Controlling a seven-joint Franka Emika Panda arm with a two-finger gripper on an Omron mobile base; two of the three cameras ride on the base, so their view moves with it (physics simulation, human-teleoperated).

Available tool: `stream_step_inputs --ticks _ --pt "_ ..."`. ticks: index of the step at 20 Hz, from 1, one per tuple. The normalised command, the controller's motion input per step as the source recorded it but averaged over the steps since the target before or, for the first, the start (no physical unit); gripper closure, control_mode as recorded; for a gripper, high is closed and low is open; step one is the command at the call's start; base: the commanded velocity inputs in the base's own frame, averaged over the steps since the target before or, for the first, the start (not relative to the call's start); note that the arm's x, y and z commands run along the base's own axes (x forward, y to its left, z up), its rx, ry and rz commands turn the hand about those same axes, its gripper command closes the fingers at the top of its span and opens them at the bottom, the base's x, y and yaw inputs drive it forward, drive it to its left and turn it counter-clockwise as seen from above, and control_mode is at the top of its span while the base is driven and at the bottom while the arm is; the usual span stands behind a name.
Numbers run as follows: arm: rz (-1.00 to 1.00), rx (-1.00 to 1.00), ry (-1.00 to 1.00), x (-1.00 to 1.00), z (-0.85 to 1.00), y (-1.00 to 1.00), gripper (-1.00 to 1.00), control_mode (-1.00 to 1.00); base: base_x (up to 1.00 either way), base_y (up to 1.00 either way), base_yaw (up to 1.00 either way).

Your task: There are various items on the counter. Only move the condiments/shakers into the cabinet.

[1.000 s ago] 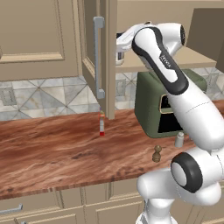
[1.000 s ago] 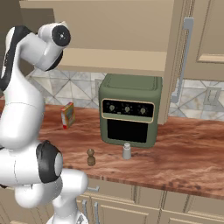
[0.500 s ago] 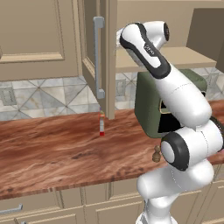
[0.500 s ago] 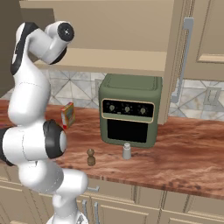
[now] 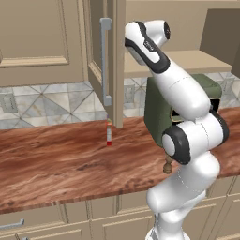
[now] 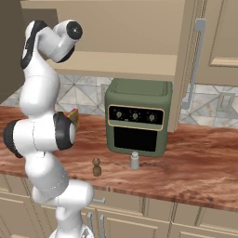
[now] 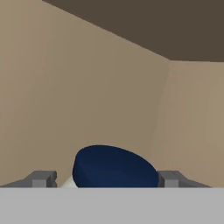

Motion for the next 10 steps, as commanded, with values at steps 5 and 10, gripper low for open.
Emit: stream_step_inputs --ticks 5,10 --pt "0.0 0.0 0.0 0.42 -0.15 0.05 1.0 -1.0 0.0 0.0 0.0" --pt "0.0 0.0 -0.01 0.35 -0.17 0.08 1.0 -1.0 0.0 0.0 0.0"
